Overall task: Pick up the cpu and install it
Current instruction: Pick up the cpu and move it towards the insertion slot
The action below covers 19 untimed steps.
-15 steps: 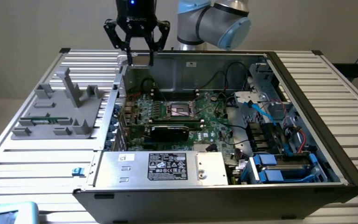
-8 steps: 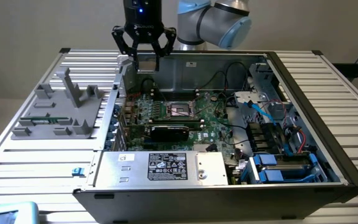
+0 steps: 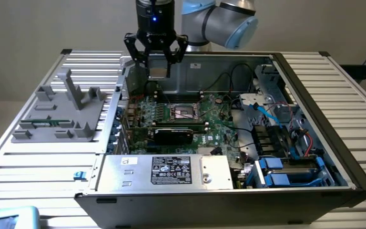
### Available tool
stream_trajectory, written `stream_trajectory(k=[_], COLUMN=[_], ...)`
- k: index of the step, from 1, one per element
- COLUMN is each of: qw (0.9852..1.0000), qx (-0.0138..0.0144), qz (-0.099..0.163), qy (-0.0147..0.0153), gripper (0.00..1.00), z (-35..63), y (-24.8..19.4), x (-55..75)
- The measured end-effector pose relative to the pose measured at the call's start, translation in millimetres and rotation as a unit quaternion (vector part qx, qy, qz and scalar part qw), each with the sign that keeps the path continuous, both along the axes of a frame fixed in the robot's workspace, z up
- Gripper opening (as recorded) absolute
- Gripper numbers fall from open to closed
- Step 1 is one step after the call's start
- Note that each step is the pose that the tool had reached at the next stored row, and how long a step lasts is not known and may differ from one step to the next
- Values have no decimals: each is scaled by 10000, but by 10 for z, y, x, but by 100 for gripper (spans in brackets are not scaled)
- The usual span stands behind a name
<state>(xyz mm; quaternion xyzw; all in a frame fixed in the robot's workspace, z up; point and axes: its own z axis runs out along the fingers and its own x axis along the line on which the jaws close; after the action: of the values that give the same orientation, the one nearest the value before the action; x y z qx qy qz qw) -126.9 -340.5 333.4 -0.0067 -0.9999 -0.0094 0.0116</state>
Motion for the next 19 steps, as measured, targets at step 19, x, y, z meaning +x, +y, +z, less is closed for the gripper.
stream_trajectory(k=[19], qw=[10000], qx=[1], qz=[-1], qy=[-1], gripper=[56], z=[-251], y=[-1], x=[617])
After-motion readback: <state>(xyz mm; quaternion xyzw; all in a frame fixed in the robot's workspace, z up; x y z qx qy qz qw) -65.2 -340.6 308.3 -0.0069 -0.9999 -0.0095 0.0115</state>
